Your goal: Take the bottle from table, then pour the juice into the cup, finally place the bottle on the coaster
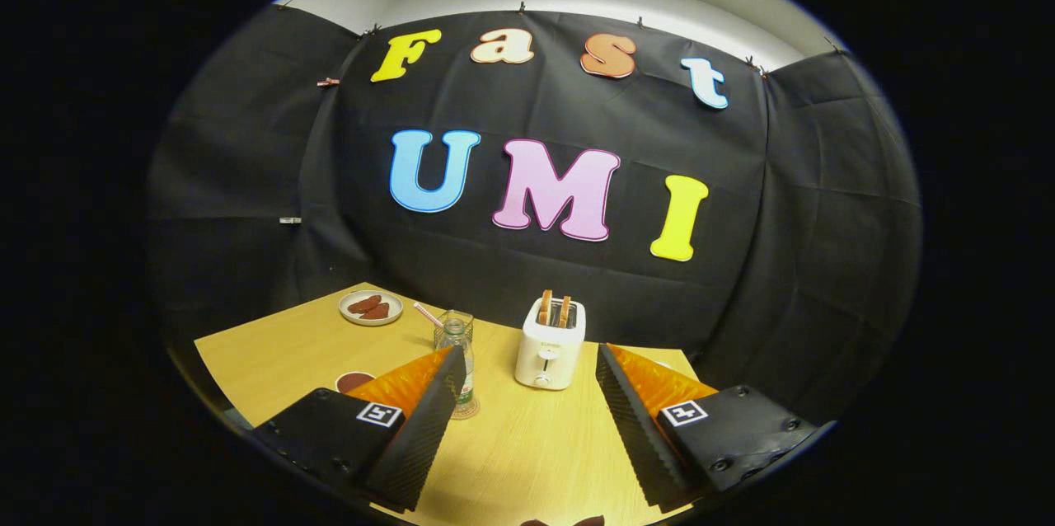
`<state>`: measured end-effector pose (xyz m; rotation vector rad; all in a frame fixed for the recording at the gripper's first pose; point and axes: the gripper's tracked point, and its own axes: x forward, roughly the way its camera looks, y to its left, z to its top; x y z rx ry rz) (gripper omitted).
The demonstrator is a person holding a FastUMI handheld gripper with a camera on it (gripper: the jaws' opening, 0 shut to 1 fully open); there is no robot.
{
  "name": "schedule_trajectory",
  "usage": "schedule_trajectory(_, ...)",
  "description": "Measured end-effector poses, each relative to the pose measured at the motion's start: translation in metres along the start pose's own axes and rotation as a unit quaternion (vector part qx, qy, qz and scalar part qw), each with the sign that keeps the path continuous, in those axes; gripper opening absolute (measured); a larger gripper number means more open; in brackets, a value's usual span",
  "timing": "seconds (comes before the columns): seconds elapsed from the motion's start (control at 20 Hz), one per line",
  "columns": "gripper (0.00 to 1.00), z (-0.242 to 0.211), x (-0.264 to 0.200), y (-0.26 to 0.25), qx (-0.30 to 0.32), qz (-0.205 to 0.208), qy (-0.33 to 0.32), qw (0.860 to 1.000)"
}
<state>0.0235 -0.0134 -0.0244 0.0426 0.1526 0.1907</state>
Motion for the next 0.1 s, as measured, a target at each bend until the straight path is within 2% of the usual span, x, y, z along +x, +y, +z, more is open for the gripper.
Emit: schedule_trajectory(0.1, 0.98, -0.0027, 0.003, 0.0027, 0.002, 0.012, 0.001, 1.0)
